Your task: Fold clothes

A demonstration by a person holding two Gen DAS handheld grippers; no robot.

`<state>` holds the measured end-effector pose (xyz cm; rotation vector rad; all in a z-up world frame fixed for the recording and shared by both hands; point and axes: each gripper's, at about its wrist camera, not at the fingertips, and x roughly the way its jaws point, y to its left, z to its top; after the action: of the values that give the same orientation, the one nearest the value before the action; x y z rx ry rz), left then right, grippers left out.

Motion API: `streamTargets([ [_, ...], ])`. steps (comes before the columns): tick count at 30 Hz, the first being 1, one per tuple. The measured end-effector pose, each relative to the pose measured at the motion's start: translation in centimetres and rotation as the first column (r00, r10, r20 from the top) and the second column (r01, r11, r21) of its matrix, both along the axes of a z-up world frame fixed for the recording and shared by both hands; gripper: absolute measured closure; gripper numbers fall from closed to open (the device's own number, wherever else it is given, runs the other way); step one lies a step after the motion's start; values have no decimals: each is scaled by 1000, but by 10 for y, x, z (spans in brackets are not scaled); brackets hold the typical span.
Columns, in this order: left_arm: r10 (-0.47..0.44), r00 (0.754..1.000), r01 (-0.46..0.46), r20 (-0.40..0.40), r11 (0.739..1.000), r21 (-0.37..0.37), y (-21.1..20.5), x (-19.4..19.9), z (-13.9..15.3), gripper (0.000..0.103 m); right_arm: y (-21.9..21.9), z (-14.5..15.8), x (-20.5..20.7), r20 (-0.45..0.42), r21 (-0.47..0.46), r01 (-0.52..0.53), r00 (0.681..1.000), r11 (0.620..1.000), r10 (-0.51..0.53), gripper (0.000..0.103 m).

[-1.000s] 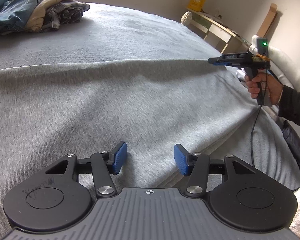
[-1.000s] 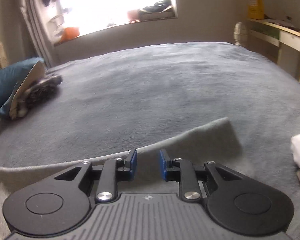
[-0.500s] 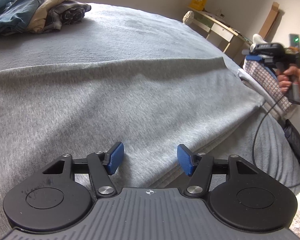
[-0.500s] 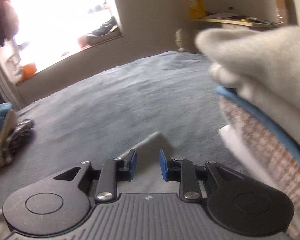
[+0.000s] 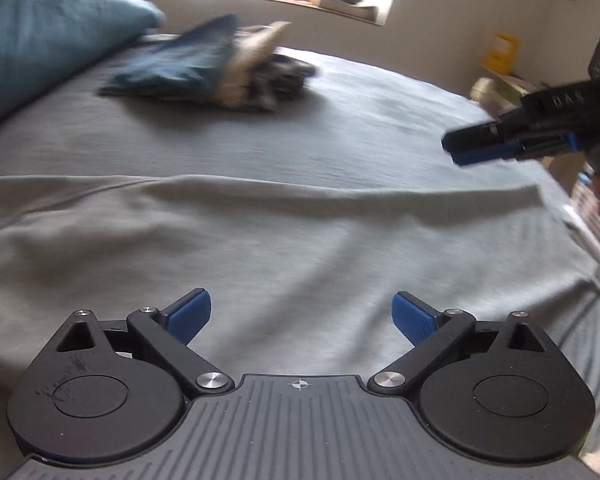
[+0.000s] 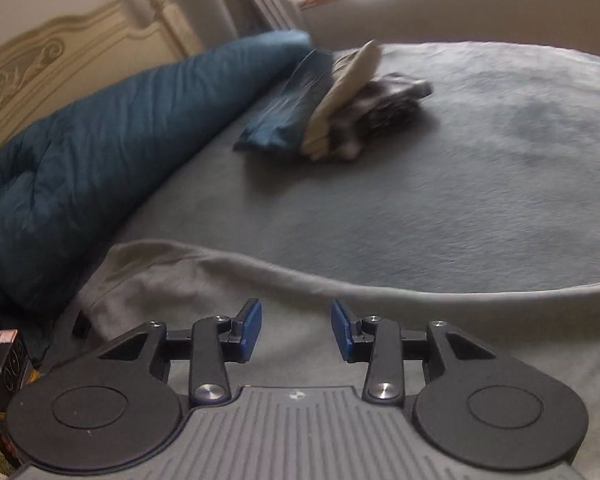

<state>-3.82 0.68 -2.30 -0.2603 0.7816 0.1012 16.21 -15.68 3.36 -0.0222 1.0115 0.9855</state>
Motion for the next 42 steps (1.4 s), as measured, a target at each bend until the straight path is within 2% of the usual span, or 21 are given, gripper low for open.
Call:
streamTargets([
  [2, 77, 997, -76, -24, 996, 34, 13, -8, 2, 4, 35, 1, -11, 3, -49, -83, 997, 995, 83, 59],
  [3, 112, 993, -111, -36, 993, 51, 19, -12, 2, 4, 50, 2, -16, 16, -72, -112, 993, 991, 113, 55],
  [4, 148, 988, -145, -48, 987, 68, 25, -15, 2, 4, 62, 2, -20, 32, -93, -130, 990, 987, 134, 49],
  [5, 186, 981, -181, -61, 980, 82, 30, -17, 1, 3, 72, 2, -23, 47, -113, -147, 987, 983, 153, 32],
  [6, 224, 972, -217, -73, 971, 97, 35, -20, -1, 2, 83, 1, -27, 62, -133, -162, 983, 978, 172, 26],
  [8, 297, 950, -282, -95, 949, 142, 42, -22, -6, 0, 100, 0, -31, 82, -172, -177, 978, 969, 193, 23],
  [12, 418, 900, -383, -123, 893, 237, 53, -25, -14, 0, 128, -16, -37, 98, -245, -165, 976, 955, 194, 2],
  [14, 442, 885, -397, -149, 881, 257, 57, -23, -20, 0, 137, -29, -43, 140, -297, -150, 970, 943, 198, 1],
  [17, 447, 875, -396, -185, 881, 258, 60, -23, -26, 0, 145, -52, -51, 194, -376, -115, 960, 919, 200, 1],
  [21, 471, 850, -416, -235, 875, 249, 65, -22, -37, 0, 147, -83, -53, 219, -451, -22, 966, 892, 135, 1],
  [24, 476, 841, -425, -257, 875, 229, 69, -24, -42, 0, 148, -105, -54, 216, -518, 20, 970, 855, 108, 0],
  [27, 475, 840, -425, -262, 876, 227, 71, -23, -44, 0, 142, -113, -52, 198, -501, 39, 978, 864, 71, 0],
  [32, 471, 841, -418, -266, 878, 234, 71, -22, -46, 0, 135, -116, -34, 114, -473, -16, 990, 881, 79, 0],
  [36, 473, 839, -418, -270, 877, 237, 71, -21, -46, 0, 136, -114, -35, 132, -481, -69, 980, 874, 150, 0],
  [42, 479, 835, -423, -271, 873, 242, 70, -22, -46, 0, 135, -114, -39, 153, -465, -78, 974, 882, 167, 0],
])
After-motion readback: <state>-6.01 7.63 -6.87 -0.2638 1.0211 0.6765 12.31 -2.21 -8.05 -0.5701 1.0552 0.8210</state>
